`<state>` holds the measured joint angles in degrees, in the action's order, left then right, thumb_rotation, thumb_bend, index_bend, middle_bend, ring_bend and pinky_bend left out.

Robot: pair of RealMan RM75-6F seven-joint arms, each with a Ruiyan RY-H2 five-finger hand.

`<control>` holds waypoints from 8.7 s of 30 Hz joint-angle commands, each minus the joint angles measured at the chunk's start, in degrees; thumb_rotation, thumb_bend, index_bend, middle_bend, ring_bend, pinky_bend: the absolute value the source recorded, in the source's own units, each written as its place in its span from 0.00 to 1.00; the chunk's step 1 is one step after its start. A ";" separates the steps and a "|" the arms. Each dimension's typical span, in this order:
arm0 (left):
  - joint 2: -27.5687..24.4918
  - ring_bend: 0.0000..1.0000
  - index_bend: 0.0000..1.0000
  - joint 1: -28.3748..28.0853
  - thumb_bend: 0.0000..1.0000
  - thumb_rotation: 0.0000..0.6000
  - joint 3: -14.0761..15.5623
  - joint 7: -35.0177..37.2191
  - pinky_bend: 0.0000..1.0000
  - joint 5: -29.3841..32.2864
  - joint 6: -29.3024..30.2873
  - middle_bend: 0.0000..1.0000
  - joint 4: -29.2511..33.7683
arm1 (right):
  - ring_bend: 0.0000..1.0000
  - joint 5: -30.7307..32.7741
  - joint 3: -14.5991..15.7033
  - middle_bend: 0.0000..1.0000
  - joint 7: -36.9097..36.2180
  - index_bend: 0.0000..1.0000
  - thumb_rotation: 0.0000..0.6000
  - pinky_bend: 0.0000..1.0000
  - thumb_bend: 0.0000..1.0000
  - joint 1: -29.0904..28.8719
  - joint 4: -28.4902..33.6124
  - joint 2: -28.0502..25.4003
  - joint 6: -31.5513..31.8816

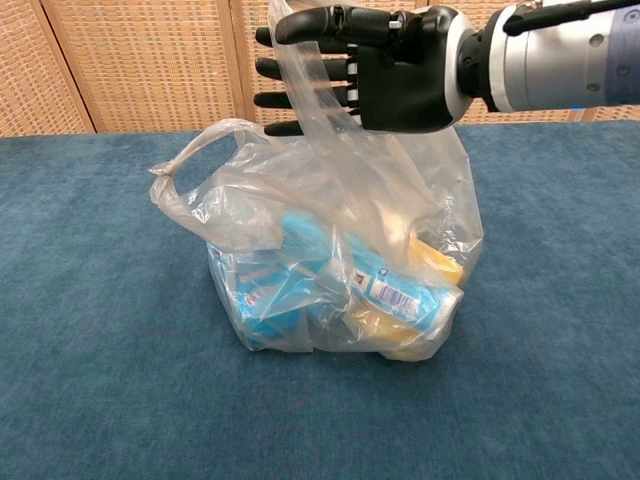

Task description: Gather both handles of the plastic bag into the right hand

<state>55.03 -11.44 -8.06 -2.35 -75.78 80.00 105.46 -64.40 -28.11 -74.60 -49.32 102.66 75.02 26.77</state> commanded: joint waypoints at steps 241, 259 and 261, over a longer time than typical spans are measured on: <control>35.84 0.00 0.00 -37.14 0.22 1.00 -11.95 17.55 0.00 -13.88 12.92 0.00 -42.95 | 0.09 19.97 -19.85 0.35 23.52 0.33 1.00 0.12 0.40 14.64 10.43 -4.82 -6.80; 33.01 0.00 0.00 -39.12 0.20 1.00 -11.82 12.05 0.00 -15.71 10.63 0.00 -38.31 | 0.08 21.58 -18.00 0.33 22.29 0.28 1.00 0.10 0.40 11.15 9.14 -2.97 -5.62; 33.16 0.00 0.00 -39.63 0.20 1.00 -12.08 11.29 0.00 -15.71 10.33 0.00 -38.01 | 0.08 21.69 -17.99 0.33 21.94 0.28 1.00 0.10 0.40 10.71 8.93 -2.42 -5.52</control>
<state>88.09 -50.74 -19.95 9.36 -91.50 90.57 67.22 -42.75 -46.14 -52.50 -38.46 111.71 72.40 21.20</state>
